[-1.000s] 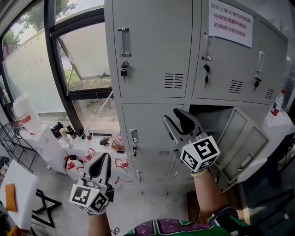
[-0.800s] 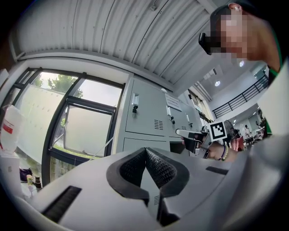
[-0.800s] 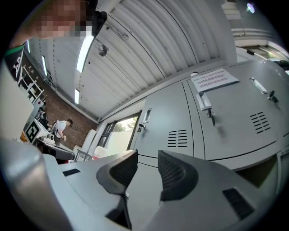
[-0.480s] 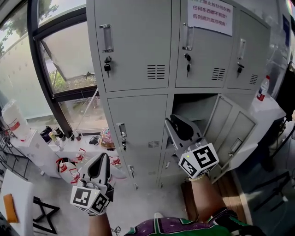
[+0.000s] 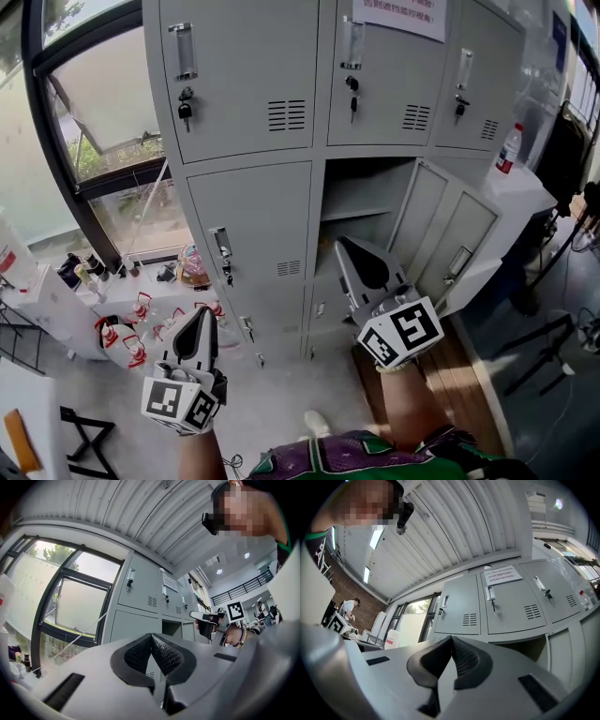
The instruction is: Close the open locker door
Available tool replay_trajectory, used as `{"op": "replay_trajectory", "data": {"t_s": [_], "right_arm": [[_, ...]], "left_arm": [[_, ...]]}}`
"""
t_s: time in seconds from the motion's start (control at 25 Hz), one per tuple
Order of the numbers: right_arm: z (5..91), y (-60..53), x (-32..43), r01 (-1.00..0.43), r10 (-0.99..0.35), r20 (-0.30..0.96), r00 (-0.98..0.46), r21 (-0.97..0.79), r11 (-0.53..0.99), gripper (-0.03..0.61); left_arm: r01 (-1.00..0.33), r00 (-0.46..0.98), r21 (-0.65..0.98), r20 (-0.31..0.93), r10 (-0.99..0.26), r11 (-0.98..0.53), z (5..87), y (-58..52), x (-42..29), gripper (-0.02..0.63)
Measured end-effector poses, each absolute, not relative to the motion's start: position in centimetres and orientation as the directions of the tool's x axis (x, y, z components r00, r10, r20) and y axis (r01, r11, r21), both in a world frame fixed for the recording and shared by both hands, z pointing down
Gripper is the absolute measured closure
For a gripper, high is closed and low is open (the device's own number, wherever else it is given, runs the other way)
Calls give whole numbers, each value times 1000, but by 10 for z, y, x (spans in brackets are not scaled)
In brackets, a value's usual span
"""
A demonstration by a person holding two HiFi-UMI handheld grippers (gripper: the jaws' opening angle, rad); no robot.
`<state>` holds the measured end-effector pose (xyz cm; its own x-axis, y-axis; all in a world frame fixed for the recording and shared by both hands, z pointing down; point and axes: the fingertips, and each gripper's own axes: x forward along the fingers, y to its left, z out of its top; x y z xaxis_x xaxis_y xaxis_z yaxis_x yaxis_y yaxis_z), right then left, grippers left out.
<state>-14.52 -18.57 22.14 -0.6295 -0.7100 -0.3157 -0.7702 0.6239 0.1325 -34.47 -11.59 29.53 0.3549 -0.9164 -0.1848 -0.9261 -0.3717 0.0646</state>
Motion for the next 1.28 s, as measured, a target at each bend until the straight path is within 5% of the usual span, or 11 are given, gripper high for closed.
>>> {"op": "replay_trajectory", "data": {"t_s": [0.84, 1.28], "right_arm": [[265, -151, -47, -876, -849, -215, -482, 120, 467, 572], [255, -139, 54, -933, -903, -237, -358, 130, 336, 565]], "left_arm": [[-850, 504, 89, -150, -850, -520, 325, -133, -274, 592], [-772, 612, 64, -190, -768, -632, 307, -154, -168, 592]]}}
